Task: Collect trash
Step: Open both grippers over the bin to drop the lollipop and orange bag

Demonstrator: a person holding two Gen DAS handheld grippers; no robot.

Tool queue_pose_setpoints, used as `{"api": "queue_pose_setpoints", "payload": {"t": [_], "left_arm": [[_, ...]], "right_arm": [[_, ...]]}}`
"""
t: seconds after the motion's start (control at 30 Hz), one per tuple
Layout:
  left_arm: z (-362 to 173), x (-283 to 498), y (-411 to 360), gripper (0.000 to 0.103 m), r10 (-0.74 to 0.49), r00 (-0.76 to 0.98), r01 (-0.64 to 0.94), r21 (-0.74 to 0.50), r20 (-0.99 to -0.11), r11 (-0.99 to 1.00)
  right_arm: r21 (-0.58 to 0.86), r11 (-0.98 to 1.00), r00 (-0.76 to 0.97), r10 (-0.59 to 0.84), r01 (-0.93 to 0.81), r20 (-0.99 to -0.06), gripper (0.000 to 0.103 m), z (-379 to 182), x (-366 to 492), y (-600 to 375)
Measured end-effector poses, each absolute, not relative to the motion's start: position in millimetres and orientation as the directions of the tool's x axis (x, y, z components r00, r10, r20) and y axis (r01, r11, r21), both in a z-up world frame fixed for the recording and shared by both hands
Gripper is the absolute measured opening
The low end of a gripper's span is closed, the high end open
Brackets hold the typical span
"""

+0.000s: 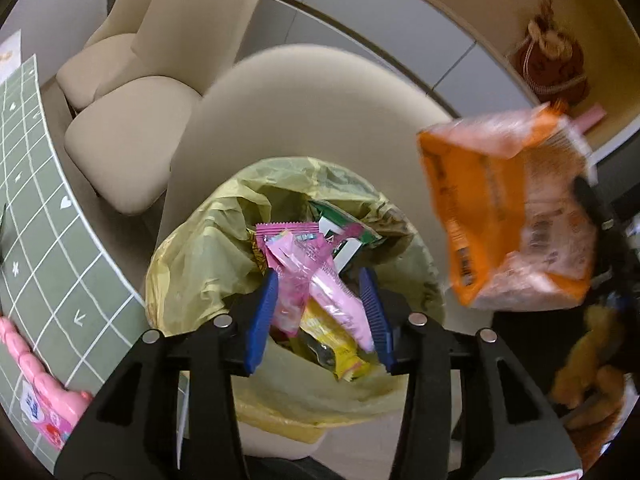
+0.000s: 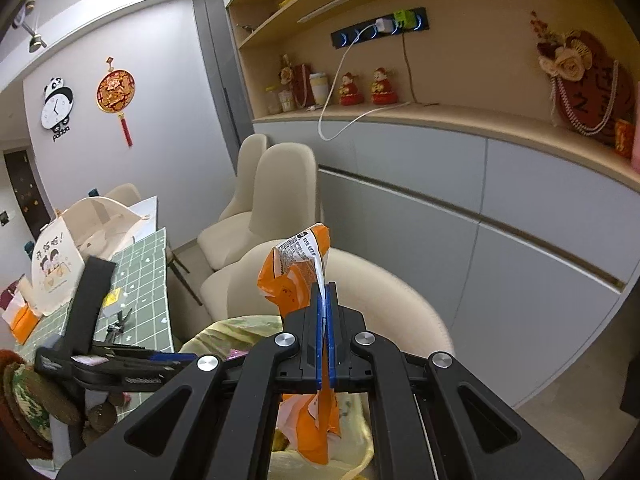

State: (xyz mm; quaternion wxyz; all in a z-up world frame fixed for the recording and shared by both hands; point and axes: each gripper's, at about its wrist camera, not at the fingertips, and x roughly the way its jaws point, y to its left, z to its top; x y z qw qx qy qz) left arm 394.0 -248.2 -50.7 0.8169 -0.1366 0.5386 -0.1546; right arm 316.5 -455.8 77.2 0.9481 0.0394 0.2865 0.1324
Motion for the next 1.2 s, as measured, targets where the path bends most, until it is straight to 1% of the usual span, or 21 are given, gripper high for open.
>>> {"api": "queue_pose_setpoints", "payload": {"t": [0.17, 0.3, 0.37, 0.4, 0.47, 0.53, 0.67, 0.73, 0.8, 0.9, 0.97, 1.0, 1.03, 1.07, 1.1, 1.2], "left_arm": [[-23, 373, -218, 0.043, -0.358, 0.440, 0.068, -0.367, -0.824, 0.928], [-14, 352, -183, 0.046, -0.315, 0.469, 0.001, -0.357, -0.825, 0.934], [-13, 341, -166, 0.046, -0.280, 0.477, -0.032, -0.334, -0.833, 0.942], [-14, 333, -154, 0.046, -0.255, 0.477, -0.054, -0.317, -0.841, 0.947], [-17, 323, -137, 0.046, -0.218, 0.473, -0.092, -0.294, -0.854, 0.951], [-20, 310, -117, 0.046, -0.189, 0.468, -0.133, -0.280, -0.863, 0.951], [-31, 289, -77, 0.046, -0.156, 0.451, -0.228, -0.283, -0.879, 0.932], [-35, 280, -61, 0.046, -0.150, 0.454, -0.261, -0.292, -0.878, 0.920], [-36, 271, -45, 0.046, -0.146, 0.461, -0.289, -0.304, -0.875, 0.908], [-38, 262, -26, 0.046, -0.141, 0.473, -0.318, -0.318, -0.870, 0.893], [-37, 257, -15, 0.046, -0.121, 0.485, -0.324, -0.307, -0.866, 0.895], [-37, 254, -9, 0.047, -0.110, 0.491, -0.325, -0.298, -0.864, 0.897], [-37, 253, -3, 0.047, -0.102, 0.496, -0.325, -0.293, -0.862, 0.899], [-37, 251, 4, 0.049, -0.092, 0.503, -0.325, -0.287, -0.859, 0.901], [-37, 249, 9, 0.050, -0.087, 0.507, -0.327, -0.284, -0.858, 0.902], [-42, 239, 27, 0.050, -0.085, 0.514, -0.337, -0.292, -0.853, 0.895]], "right_arm": [[0.186, 0.936, 0.754, 0.350, -0.298, -0.555, 0.004, 59, 330, -427], [0.197, 0.911, 0.651, 0.400, -0.364, -0.645, 0.004, 20, 353, -394], [0.177, 0.906, 0.588, 0.388, -0.384, -0.710, 0.004, -12, 361, -376], [0.169, 0.908, 0.578, 0.378, -0.383, -0.724, 0.004, -19, 361, -372], [0.194, 0.904, 0.518, 0.382, -0.380, -0.766, 0.004, -43, 364, -365], [0.193, 0.913, 0.481, 0.358, -0.359, -0.800, 0.004, -58, 366, -363], [0.121, 0.930, 0.413, 0.267, -0.346, -0.871, 0.004, -77, 367, -357], [0.104, 0.940, 0.397, 0.235, -0.324, -0.887, 0.004, -82, 368, -362], [0.112, 0.947, 0.394, 0.230, -0.300, -0.890, 0.004, -82, 367, -366], [0.169, 0.947, 0.423, 0.276, -0.274, -0.863, 0.005, -72, 359, -372], [0.167, 0.953, 0.467, 0.272, -0.253, -0.841, 0.007, -61, 350, -374], [0.162, 0.956, 0.489, 0.265, -0.243, -0.831, 0.013, -56, 345, -374], [0.160, 0.961, 0.519, 0.259, -0.228, -0.815, 0.024, -48, 339, -375], [0.164, 0.963, 0.540, 0.257, -0.216, -0.802, 0.029, -41, 336, -373], [0.171, 0.964, 0.558, 0.258, -0.204, -0.789, 0.032, -34, 332, -375], [0.164, 0.971, 0.610, 0.238, -0.175, -0.756, 0.032, -16, 315, -369]]}}
